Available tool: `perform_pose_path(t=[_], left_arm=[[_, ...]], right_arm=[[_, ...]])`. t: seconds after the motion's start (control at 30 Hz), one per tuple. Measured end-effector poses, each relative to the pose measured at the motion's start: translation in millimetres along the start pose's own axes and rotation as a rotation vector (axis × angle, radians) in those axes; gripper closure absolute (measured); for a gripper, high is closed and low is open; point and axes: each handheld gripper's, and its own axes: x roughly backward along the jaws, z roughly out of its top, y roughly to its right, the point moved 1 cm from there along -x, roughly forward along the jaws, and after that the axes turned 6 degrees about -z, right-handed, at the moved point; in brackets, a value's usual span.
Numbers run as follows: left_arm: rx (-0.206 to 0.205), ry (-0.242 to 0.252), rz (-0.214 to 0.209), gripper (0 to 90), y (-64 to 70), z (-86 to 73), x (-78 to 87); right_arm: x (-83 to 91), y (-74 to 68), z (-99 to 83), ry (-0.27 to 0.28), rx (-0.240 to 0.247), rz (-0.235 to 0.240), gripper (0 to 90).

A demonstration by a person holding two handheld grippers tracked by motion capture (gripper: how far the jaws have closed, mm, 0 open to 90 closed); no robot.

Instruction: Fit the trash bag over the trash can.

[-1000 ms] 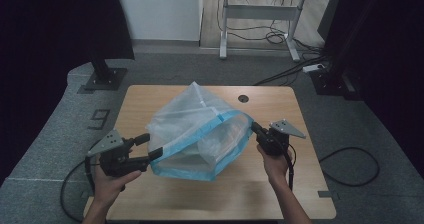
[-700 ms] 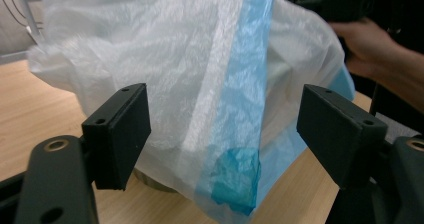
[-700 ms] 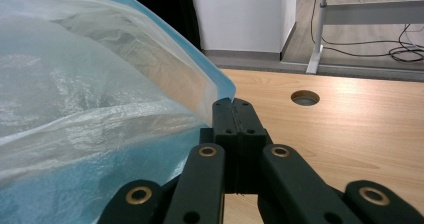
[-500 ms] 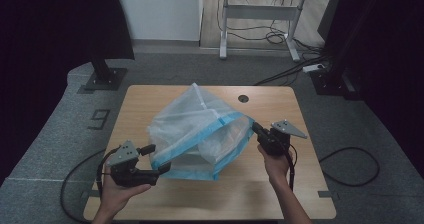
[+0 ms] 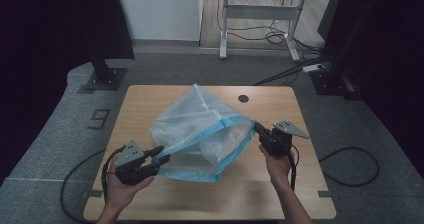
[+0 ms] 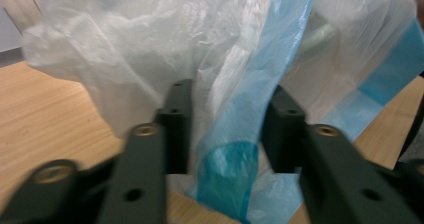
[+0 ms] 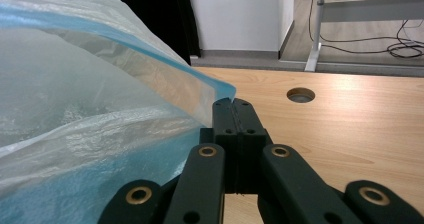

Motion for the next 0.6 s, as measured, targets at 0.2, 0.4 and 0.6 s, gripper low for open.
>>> perform_pose_path(t=[0.2, 0.4, 0.6], left_arm=[[0.057, 0.043, -0.079, 85.0, -17.9, 7.3, 7.2], [0.105, 0.106, -0.087, 88.7, -41.8, 20.6, 16.7], [0.122, 0.132, -0.104, 89.1, -52.3, 35.6, 18.6]], right_arm=[[0.7, 1.2, 0.6, 0.004, -0.003, -0.001, 89.2], [2.5, 1.2, 5.0, 0.011, 0.006, -0.002, 89.2], [4.6, 1.1, 9.7, 0.025, 0.014, -0.005, 89.2]])
